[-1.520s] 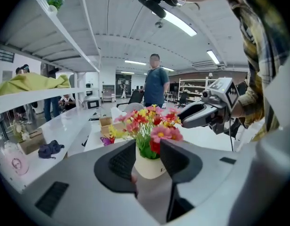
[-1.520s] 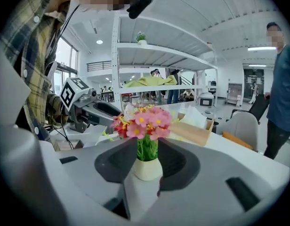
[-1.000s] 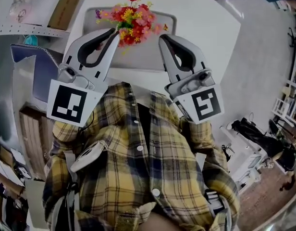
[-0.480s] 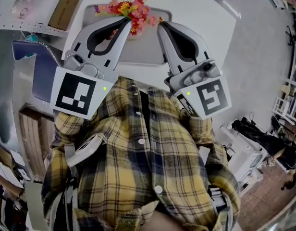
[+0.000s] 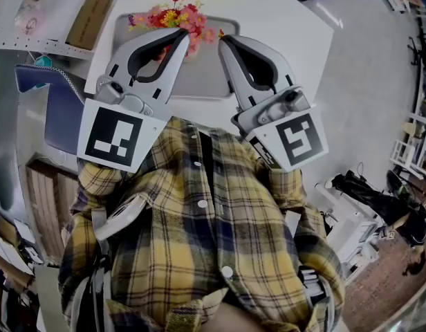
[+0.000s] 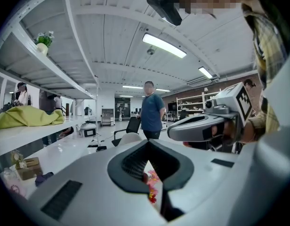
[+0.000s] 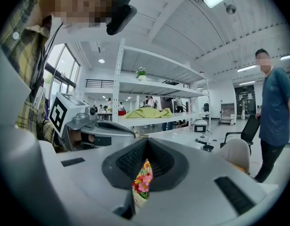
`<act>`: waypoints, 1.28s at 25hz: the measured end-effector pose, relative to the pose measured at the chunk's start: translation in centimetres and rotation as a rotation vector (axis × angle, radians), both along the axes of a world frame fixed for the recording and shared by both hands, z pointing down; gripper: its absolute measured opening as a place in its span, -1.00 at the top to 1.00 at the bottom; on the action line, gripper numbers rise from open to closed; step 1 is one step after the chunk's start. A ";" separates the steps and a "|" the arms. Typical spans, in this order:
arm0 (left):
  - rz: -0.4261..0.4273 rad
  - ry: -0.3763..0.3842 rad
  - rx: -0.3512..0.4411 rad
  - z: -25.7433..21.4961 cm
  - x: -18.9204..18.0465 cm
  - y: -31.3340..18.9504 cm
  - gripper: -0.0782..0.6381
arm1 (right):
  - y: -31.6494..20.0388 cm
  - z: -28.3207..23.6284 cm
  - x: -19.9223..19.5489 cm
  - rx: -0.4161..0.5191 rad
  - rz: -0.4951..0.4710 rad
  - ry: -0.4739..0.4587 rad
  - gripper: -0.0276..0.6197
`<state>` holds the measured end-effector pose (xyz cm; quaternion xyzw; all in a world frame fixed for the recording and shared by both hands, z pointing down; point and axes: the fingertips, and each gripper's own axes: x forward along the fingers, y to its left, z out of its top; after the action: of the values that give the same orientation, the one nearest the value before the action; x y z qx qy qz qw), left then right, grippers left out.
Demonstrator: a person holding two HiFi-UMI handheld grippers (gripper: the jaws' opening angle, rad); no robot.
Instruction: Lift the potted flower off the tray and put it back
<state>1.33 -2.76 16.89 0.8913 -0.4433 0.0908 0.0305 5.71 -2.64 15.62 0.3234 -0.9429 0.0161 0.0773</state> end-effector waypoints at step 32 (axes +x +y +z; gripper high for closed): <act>0.067 -0.055 0.021 0.1 0.7 -1.1 0.76 | -0.6 1.2 -0.5 -0.031 -0.041 0.032 0.92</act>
<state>2.03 -3.88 17.03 0.9030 -0.4148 0.1115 0.0057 5.24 -3.28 16.82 0.3028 -0.9477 0.0240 0.0980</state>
